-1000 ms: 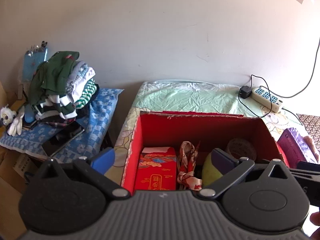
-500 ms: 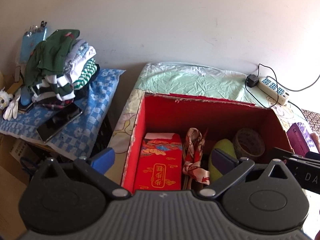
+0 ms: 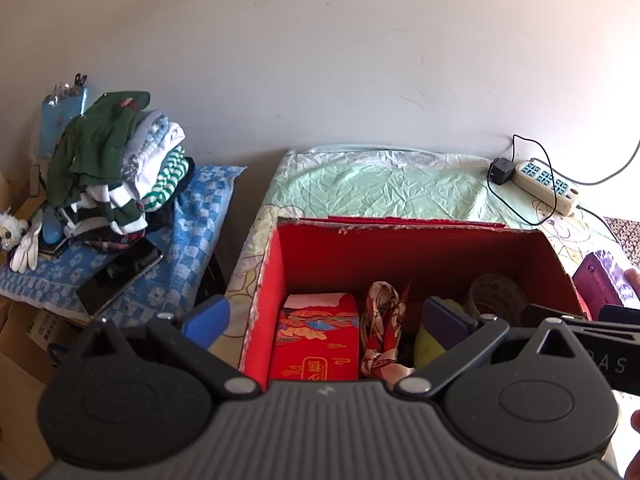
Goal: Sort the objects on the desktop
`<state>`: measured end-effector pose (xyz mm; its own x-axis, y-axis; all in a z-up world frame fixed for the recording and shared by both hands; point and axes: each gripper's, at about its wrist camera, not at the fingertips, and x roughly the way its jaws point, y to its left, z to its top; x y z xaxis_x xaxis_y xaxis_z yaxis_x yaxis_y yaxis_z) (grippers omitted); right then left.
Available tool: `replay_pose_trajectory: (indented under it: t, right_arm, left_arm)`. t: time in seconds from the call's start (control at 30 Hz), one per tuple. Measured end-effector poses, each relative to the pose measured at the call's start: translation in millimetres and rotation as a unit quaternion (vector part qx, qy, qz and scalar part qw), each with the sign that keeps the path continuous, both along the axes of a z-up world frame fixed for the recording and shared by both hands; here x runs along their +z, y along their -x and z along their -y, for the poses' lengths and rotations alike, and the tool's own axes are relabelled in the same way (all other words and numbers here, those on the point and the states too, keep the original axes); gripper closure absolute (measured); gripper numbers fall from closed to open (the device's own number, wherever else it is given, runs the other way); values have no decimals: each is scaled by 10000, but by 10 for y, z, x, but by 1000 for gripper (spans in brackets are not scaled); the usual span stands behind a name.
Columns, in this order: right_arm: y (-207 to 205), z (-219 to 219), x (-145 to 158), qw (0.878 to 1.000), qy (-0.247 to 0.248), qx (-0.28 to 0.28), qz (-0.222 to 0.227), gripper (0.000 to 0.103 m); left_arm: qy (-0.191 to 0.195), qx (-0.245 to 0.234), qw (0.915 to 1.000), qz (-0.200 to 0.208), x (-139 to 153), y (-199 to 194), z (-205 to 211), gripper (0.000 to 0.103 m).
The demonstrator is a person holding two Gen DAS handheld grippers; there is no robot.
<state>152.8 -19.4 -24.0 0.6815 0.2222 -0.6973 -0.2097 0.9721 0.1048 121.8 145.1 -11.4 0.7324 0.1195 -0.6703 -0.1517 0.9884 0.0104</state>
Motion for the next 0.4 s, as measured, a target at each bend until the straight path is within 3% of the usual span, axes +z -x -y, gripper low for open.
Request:
replay_pose_trajectory:
  t: [0.4]
  right_arm:
    - [-34, 24, -13, 10000, -9, -64, -33, 15]
  left_arm:
    - [45, -42, 10000, -30, -33, -6, 38, 1]
